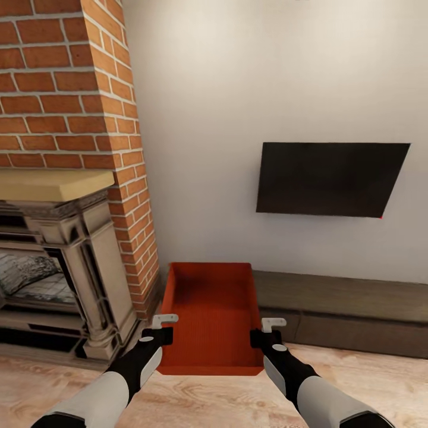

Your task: Move the two storage containers from the living room to the garage. In the garage, place one container on the floor and stack the other container on top of it (either order is fine).

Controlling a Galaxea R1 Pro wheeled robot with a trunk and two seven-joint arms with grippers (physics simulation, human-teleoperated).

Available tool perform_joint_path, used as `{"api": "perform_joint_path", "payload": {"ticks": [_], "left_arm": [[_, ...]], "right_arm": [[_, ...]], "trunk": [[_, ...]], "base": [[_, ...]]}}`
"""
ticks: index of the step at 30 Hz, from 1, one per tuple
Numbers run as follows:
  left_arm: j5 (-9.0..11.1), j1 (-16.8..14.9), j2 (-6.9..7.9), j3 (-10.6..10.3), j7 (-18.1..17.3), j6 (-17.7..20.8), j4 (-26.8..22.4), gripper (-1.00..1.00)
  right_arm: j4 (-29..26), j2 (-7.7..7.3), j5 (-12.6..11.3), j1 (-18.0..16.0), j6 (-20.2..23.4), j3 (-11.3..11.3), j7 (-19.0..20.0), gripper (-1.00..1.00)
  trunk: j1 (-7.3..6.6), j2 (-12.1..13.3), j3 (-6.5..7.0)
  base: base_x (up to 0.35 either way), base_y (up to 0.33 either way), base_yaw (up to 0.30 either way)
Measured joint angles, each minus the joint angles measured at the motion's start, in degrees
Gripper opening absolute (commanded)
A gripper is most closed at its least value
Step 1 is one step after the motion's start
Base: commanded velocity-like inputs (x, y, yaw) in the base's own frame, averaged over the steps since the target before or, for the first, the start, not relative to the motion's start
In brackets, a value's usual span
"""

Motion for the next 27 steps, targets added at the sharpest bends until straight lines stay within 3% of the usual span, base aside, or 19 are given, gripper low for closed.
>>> {"api": "perform_joint_path", "payload": {"ticks": [27], "left_arm": [[-0.07,0.0,0.0,0.07,-0.05,0.0,0.22,-1.0]], "right_arm": [[0.22,0.05,0.02,0.0,-0.02,-0.01,-0.05,-1.0]], "trunk": [[0.0,0.0,0.0]], "base": [[0.0,0.0,-0.244]]}}
